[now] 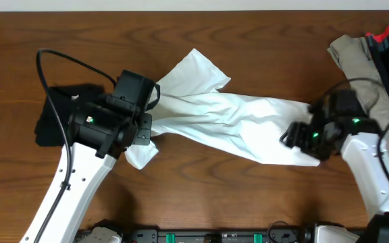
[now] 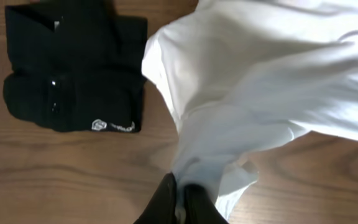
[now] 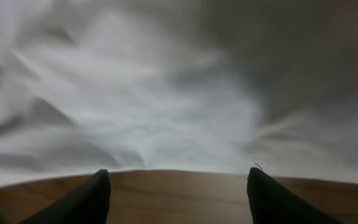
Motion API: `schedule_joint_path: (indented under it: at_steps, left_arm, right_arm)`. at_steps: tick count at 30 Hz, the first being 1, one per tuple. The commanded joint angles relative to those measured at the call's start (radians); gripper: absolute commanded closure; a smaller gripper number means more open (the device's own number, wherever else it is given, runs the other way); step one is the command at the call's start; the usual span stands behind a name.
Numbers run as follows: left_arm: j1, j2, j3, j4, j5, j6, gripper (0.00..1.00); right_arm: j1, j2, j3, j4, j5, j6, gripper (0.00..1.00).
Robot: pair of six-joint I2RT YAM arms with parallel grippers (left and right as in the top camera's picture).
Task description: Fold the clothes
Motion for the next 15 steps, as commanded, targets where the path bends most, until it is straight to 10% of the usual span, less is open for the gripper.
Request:
schedule_joint_path:
  at_steps: [1,15]
  left_arm:
    - [0.014,-0.009,0.006,0.013,-0.026,-0.008,0.94]
    - [0.014,-0.023,0.031,0.008,-0.052,-0.006,0.94]
  right_arm:
    - [0.029,0.002,-0.071,0.022,0.004,0.042,0.29]
    - [0.042,0.002,-0.257,0.311,0.131,0.150,0.30]
